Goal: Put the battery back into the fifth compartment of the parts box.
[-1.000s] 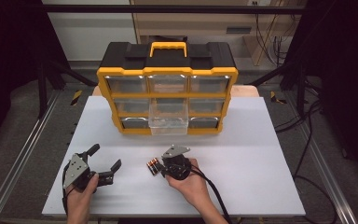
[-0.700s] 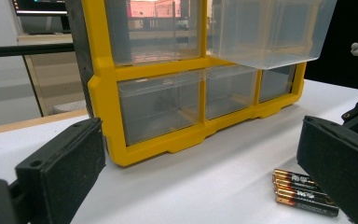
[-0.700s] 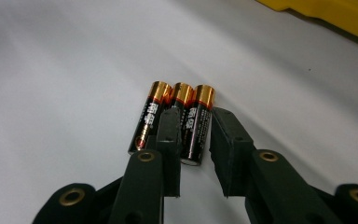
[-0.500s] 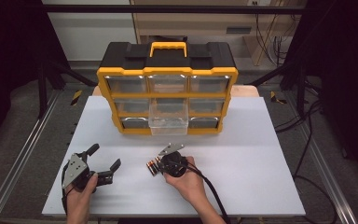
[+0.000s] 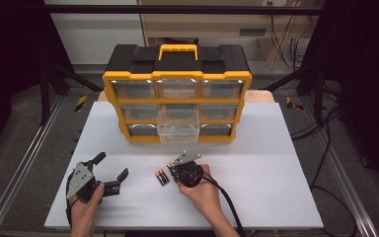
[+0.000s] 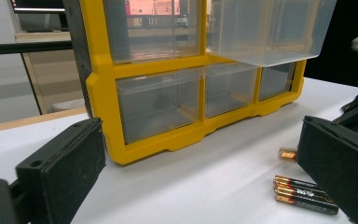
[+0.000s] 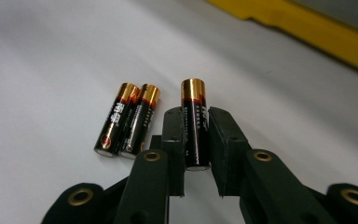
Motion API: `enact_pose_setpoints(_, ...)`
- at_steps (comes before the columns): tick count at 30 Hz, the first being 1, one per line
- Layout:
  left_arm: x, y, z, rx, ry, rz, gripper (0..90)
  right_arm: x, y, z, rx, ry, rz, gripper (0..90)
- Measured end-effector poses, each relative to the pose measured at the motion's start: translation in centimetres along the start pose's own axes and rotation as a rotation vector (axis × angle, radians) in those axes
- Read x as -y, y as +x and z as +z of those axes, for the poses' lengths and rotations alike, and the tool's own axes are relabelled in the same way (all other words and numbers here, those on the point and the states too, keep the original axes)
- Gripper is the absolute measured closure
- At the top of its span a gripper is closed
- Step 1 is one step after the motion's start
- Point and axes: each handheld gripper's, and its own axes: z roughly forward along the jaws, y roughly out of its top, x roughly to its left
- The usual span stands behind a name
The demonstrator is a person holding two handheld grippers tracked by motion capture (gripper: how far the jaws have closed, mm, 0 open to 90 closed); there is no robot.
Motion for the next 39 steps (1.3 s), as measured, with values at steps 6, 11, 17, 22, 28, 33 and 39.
enact_pose_setpoints(6, 0.0, 0.0, 0.0, 0.001, 0.005, 0.000, 0.8, 0.7, -1.3, -4.6, 0.030, -0.099, -0.003, 76.9)
enact_pose_setpoints(11, 0.0, -0.1, 0.1, -0.002, 0.009, 0.006, 0.8, 0.7, -2.7, -9.2, 0.095, -0.177, 0.002, 76.9)
enact_pose_setpoints(17, 0.1, -0.1, 0.0, -0.004, 0.011, 0.007, 0.8, -0.7, -4.5, -13.6, 0.189, -0.268, 0.001, 76.9)
enact_pose_setpoints(22, 0.1, -0.2, 0.0, -0.004, 0.012, 0.008, 0.8, -3.2, -5.2, -15.9, 0.219, -0.328, -0.021, 76.9)
enact_pose_setpoints(28, 0.1, -0.2, 0.0, -0.007, 0.012, 0.007, 0.8, -6.3, -5.2, -17.1, 0.232, -0.362, -0.074, 76.9)
enact_pose_setpoints(33, 0.1, -0.2, 0.0, -0.006, 0.011, 0.007, 0.8, -9.8, -5.0, -17.0, 0.203, -0.349, -0.129, 76.9)
enact_pose_setpoints(39, 0.1, -0.1, 0.0, -0.007, 0.010, 0.007, 0.8, -12.0, -5.2, -16.1, 0.162, -0.309, -0.151, 76.9)
